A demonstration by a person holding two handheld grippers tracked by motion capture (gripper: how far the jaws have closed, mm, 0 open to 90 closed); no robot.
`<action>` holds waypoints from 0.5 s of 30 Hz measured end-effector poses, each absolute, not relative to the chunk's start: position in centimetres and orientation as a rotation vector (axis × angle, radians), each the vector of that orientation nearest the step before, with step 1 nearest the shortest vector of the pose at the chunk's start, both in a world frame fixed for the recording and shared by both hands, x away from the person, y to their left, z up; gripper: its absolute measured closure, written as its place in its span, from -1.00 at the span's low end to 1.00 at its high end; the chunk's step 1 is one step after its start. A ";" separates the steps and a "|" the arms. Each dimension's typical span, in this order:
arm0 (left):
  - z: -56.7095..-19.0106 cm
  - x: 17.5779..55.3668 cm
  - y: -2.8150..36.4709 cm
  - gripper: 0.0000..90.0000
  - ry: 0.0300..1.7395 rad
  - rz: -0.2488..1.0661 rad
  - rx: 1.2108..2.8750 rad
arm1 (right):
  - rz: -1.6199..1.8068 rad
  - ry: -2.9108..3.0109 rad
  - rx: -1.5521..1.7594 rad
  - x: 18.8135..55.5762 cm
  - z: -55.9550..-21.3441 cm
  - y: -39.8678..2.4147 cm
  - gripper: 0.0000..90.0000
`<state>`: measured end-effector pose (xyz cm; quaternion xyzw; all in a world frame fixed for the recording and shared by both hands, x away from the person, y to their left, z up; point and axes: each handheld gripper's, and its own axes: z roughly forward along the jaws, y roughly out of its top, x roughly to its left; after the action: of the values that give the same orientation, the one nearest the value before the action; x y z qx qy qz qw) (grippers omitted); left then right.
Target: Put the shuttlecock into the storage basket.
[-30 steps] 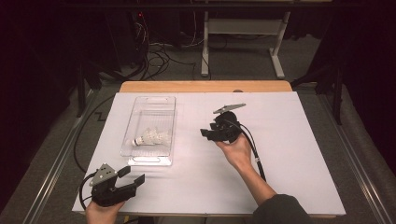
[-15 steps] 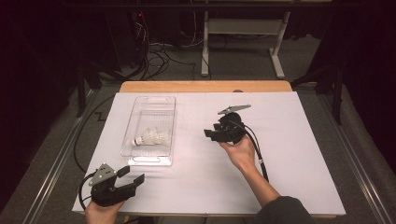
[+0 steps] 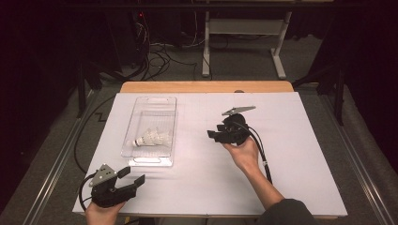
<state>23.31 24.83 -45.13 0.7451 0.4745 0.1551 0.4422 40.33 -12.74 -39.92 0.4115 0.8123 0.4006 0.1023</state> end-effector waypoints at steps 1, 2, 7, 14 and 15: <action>-45.1 23.3 24.8 -0.26 1.178 0.385 1.849 | 1.182 2.399 1.217 40.3 -39.9 -12.8 0.13; -45.1 23.3 24.8 -0.26 1.178 0.385 1.849 | 1.180 2.398 1.215 40.3 -39.9 -12.9 0.13; -45.1 23.3 24.8 -0.26 1.178 0.385 1.849 | 1.186 2.393 1.222 40.2 -39.9 -13.2 0.13; -45.1 23.3 24.8 -0.26 1.178 0.386 1.850 | 1.189 2.388 1.234 40.1 -40.1 -13.7 0.13; -45.1 23.3 24.8 -0.26 1.178 0.386 1.850 | 1.190 2.386 1.234 40.1 -40.2 -13.7 0.13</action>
<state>23.31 24.81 -45.13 0.7454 0.4745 0.1553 0.4417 40.07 -13.73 -40.15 0.4178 0.8080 0.4028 0.1015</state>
